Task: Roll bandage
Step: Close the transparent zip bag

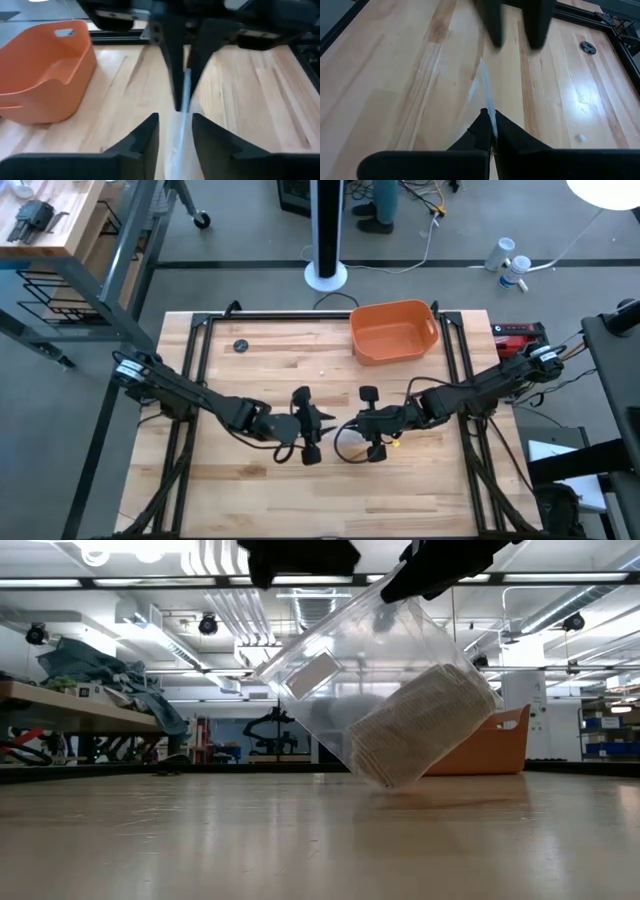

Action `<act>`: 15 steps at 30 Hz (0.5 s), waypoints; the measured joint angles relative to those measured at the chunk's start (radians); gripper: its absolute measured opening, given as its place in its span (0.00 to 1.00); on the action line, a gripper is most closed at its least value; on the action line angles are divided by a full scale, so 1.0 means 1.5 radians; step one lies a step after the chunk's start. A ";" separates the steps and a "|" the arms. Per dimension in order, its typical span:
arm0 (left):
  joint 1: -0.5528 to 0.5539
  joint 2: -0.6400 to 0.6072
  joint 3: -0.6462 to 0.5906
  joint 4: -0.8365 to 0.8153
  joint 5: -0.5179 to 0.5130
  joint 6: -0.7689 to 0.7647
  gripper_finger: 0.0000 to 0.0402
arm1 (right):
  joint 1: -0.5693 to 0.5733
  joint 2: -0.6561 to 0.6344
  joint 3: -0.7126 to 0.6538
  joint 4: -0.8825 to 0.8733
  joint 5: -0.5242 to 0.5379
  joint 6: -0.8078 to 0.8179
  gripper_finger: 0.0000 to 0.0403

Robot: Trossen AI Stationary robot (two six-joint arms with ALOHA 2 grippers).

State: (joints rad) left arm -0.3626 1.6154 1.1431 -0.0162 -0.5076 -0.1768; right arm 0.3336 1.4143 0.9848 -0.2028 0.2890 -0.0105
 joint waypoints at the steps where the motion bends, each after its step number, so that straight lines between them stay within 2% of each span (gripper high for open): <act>1: 0.000 0.007 0.000 0.005 0.002 0.000 0.28 | 0.000 0.000 0.000 0.000 0.000 0.000 0.00; 7: 0.006 0.028 0.001 0.034 0.028 0.003 0.35 | 0.000 0.000 -0.001 0.001 0.000 0.000 0.00; 15: 0.019 0.034 0.001 0.052 0.032 0.012 0.32 | 0.000 0.001 -0.001 0.002 0.000 0.000 0.00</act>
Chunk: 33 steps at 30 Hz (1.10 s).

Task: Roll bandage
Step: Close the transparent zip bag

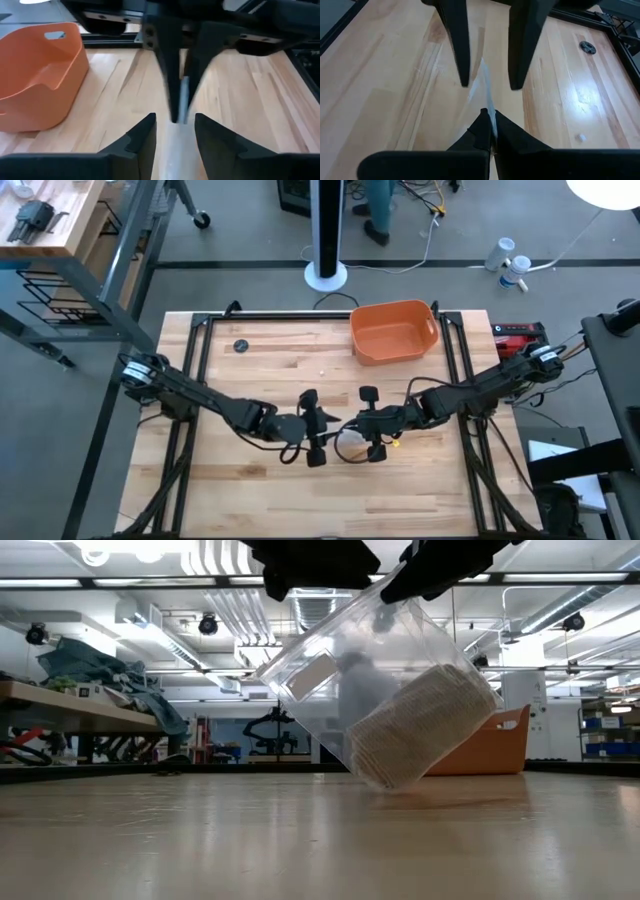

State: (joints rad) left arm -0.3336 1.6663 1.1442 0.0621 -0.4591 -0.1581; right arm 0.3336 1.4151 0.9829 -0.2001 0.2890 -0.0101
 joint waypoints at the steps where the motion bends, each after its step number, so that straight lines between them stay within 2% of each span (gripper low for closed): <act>1: 0.002 0.000 0.000 0.000 0.000 0.000 0.31 | 0.000 0.000 0.000 0.000 0.000 0.000 0.00; 5: 0.008 0.000 0.000 0.004 0.004 -0.004 0.28 | 0.000 0.000 0.000 0.001 0.000 0.000 0.00; 7: 0.015 0.000 0.000 0.004 0.028 -0.014 0.27 | 0.000 0.000 0.000 0.001 0.000 0.000 0.00; 11: 0.028 0.007 0.000 0.009 0.055 -0.027 0.28 | 0.000 0.000 0.000 -0.002 0.001 0.000 0.00; 18: 0.028 0.028 -0.001 0.014 0.056 -0.011 0.30 | 0.000 0.001 -0.001 -0.001 0.000 0.000 0.00; 30: 0.028 0.031 -0.001 0.043 0.057 0.021 0.22 | 0.000 0.001 -0.002 0.000 0.000 0.000 0.00; 33: 0.028 0.031 -0.001 0.043 0.057 0.030 0.17 | 0.000 0.001 -0.004 -0.002 0.000 0.000 0.00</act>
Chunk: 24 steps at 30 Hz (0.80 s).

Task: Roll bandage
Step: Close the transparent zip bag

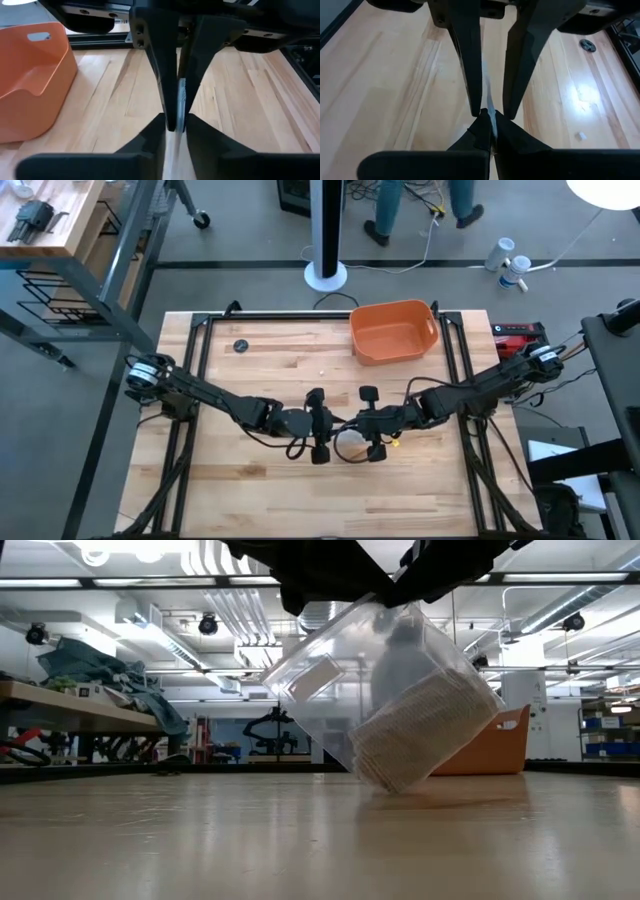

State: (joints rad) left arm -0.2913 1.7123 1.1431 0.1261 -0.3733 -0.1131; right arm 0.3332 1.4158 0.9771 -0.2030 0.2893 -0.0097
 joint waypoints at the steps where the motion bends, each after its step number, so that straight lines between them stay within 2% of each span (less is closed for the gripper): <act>1: 0.000 0.000 0.000 0.000 0.001 0.000 0.14 | 0.000 0.000 0.000 0.000 0.001 0.000 0.00; 5: 0.000 0.000 0.000 -0.001 0.002 0.021 0.02 | 0.000 0.000 0.000 -0.001 0.000 0.000 0.00; 9: 0.001 -0.001 0.000 -0.001 0.040 0.045 0.01 | 0.001 0.000 0.000 -0.001 -0.004 0.000 0.00; 14: 0.001 -0.001 0.000 0.001 0.040 -0.007 0.04 | 0.001 0.000 0.000 -0.001 -0.004 0.000 0.00; 20: 0.002 -0.001 0.000 0.002 0.040 -0.002 0.11 | 0.000 0.000 0.000 0.001 -0.003 0.000 0.00; 22: 0.002 -0.001 0.000 0.000 0.037 0.050 0.11 | 0.000 0.000 0.000 0.001 -0.003 0.000 0.00; 24: -0.002 0.000 0.000 0.005 0.013 0.106 0.08 | 0.000 0.000 0.000 0.001 0.001 0.000 0.00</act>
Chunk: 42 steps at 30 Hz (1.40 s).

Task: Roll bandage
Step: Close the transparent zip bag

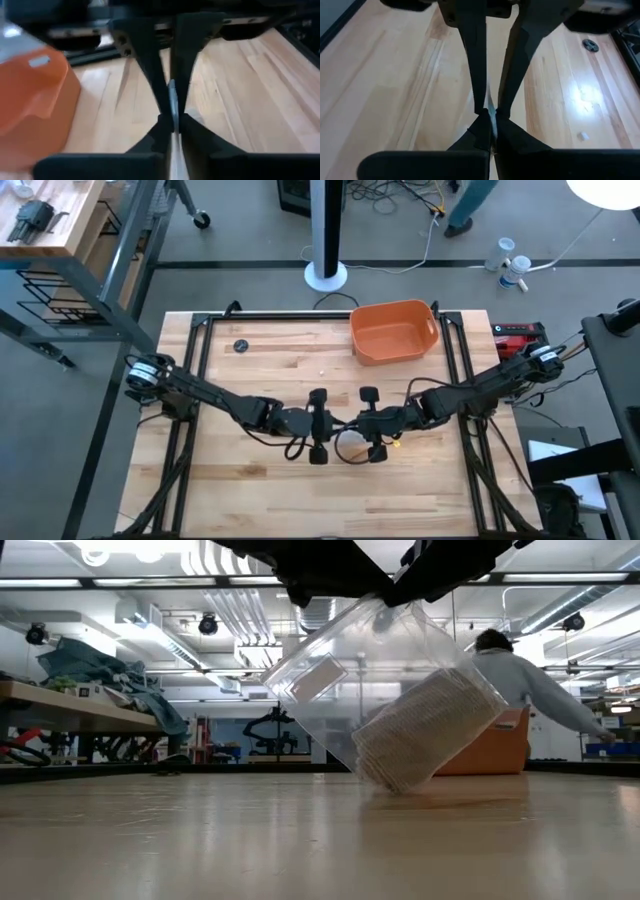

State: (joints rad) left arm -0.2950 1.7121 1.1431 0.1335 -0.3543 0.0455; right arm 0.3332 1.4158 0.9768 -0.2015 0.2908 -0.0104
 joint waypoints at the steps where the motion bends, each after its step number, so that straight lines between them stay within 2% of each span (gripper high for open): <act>1: -0.002 0.000 0.000 0.004 -0.003 0.021 0.05 | 0.000 0.000 0.000 0.000 -0.002 0.000 0.00; 3: -0.003 0.000 -0.001 0.014 0.000 0.031 0.02 | 0.001 -0.001 -0.001 0.002 -0.003 0.000 0.00; 13: -0.002 0.001 -0.001 0.027 -0.001 -0.016 0.00 | 0.001 -0.001 -0.001 0.002 -0.004 0.000 0.00; 19: -0.002 0.001 -0.001 0.038 -0.001 -0.019 0.03 | 0.000 -0.001 -0.001 0.004 -0.004 0.000 0.00; 22: 0.000 0.000 0.001 0.059 0.000 -0.004 0.04 | 0.000 0.000 -0.002 0.005 -0.003 0.000 0.00; 25: 0.000 0.000 0.001 0.068 0.000 0.039 0.01 | 0.000 0.000 -0.002 0.005 -0.002 0.000 0.00; 30: -0.002 0.000 0.001 0.063 0.003 0.044 0.00 | 0.000 0.000 -0.002 0.003 -0.002 0.000 0.00; 36: -0.001 0.000 0.001 0.056 0.004 -0.013 0.05 | 0.000 0.000 -0.002 0.003 -0.005 0.000 0.00; 42: -0.001 0.000 0.001 0.049 0.003 -0.019 0.12 | 0.000 0.000 -0.002 0.003 -0.007 0.000 0.00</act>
State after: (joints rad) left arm -0.2966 1.7115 1.1439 0.2070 -0.3503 0.0170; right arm 0.3332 1.4155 0.9737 -0.1967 0.2810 -0.0105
